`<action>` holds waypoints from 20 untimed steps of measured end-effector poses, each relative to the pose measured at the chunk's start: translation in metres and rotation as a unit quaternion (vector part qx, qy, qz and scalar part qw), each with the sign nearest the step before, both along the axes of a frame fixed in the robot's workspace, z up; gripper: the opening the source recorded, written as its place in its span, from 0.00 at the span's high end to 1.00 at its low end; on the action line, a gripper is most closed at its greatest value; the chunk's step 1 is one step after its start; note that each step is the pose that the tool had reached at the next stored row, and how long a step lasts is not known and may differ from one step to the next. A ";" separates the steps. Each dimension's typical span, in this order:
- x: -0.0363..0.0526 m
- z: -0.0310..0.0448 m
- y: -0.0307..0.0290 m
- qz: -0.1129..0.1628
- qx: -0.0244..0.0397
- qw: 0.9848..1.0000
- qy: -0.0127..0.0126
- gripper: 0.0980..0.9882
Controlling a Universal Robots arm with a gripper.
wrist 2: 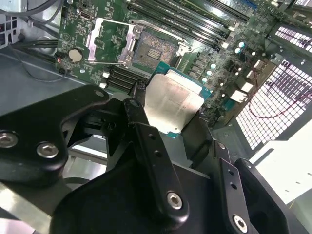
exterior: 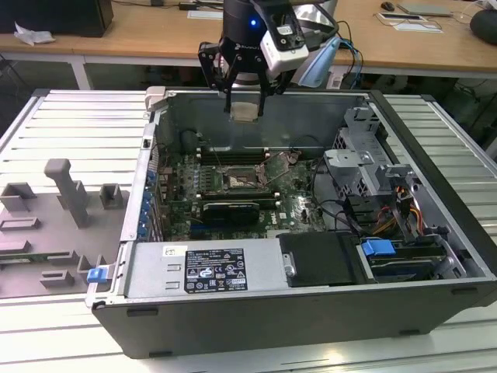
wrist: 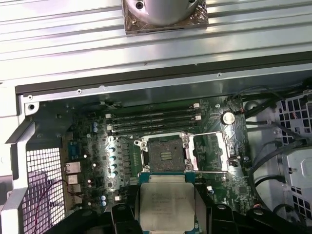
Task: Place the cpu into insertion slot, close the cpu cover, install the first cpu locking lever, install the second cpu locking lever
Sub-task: 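Place the cpu into insertion slot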
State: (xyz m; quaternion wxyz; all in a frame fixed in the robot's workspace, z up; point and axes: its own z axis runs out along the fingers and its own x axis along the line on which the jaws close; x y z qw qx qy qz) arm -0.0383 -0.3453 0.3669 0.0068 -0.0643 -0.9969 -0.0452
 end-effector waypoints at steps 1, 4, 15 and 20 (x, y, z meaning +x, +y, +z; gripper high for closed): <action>0.0000 0.0000 0.0000 -0.002 0.000 1.000 0.000 0.50; 0.0000 0.0000 0.0000 -0.008 0.000 1.000 0.000 0.50; 0.0000 0.0000 0.0000 -0.034 0.000 0.999 0.000 0.50; 0.0000 0.0000 0.0000 -0.045 0.000 0.999 0.000 0.50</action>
